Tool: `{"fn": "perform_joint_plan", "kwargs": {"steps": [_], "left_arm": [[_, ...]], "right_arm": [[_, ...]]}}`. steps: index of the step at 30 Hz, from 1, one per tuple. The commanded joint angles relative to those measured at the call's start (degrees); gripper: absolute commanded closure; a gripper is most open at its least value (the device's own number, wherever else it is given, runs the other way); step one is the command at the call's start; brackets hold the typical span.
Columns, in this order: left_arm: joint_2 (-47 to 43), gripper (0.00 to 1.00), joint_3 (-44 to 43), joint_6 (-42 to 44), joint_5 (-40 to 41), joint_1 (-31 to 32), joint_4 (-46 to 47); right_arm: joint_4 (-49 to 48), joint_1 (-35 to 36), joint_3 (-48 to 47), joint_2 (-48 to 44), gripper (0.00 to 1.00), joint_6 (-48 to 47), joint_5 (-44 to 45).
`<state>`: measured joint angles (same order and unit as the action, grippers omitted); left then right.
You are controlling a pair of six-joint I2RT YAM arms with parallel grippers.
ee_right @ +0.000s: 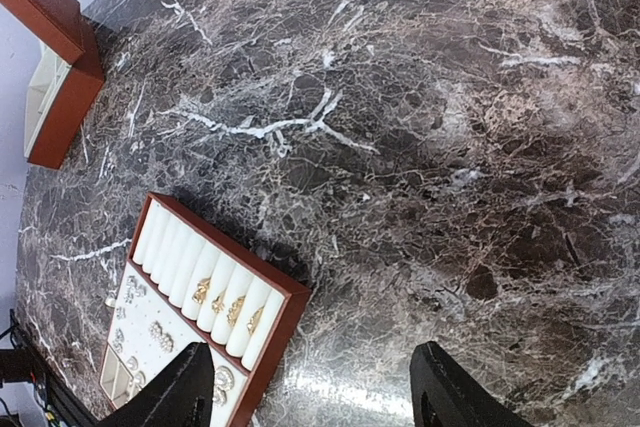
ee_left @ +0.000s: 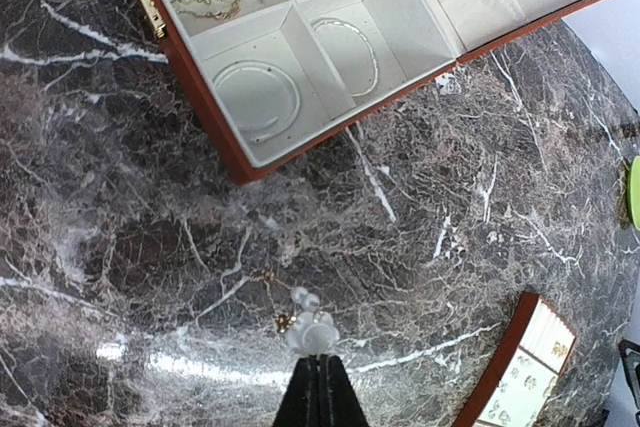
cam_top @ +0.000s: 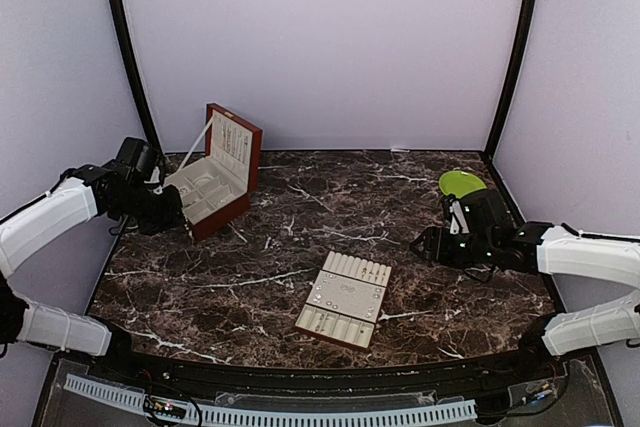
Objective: Organize the mixed jewelry
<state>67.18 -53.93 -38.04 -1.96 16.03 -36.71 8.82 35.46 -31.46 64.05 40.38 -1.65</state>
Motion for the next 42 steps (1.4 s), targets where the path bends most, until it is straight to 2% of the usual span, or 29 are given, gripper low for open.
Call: {"fn": "perform_joint_plan", "kwargs": {"steps": [1,17,42], "left_arm": [[3.9,1.0,-4.6,3.5,2.7,0.3,0.6],[17.0,1.0,-18.5,9.1,6.7,-0.7,2.6],[38.1,1.0,-40.5,14.7,8.6,-3.1,1.5]], "right_arm": [[-0.1,-0.2,-2.5,-0.9,0.32,0.3,1.4],[-0.8,-0.2,-4.0,0.0,0.32,1.0,4.2],[-3.5,-1.0,-8.4,8.5,0.32,-0.2,2.7]]}}
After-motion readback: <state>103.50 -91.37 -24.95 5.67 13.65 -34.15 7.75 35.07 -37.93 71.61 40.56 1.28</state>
